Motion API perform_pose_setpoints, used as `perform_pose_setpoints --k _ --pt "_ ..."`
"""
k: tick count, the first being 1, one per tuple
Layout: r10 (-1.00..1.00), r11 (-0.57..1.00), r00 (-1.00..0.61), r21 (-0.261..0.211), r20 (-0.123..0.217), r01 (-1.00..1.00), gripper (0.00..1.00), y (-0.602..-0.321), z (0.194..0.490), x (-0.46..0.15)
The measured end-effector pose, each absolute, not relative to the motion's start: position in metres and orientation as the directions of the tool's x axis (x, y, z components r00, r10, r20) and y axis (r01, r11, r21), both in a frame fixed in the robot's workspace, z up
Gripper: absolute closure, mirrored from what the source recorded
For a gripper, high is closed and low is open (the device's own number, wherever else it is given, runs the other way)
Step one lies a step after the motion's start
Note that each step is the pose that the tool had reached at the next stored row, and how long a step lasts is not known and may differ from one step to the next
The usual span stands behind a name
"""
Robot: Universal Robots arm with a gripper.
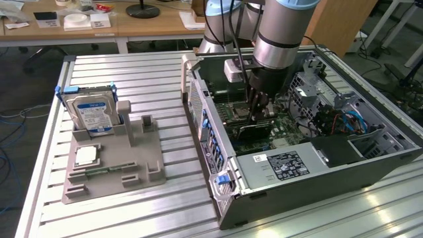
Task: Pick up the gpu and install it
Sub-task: 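Press down on the gpu until it lock into place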
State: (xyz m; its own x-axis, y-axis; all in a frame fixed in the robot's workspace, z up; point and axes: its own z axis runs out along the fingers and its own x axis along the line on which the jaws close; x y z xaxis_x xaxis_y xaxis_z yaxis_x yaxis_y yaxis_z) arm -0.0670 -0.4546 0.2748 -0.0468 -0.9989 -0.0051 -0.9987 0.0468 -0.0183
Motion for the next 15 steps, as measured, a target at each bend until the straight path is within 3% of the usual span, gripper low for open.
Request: perform_pose_setpoints --k 15 --pt "-0.999 0.047 -0.047 -0.018 -0.005 -0.999 0.89 -0.455 0.274 -0.079"
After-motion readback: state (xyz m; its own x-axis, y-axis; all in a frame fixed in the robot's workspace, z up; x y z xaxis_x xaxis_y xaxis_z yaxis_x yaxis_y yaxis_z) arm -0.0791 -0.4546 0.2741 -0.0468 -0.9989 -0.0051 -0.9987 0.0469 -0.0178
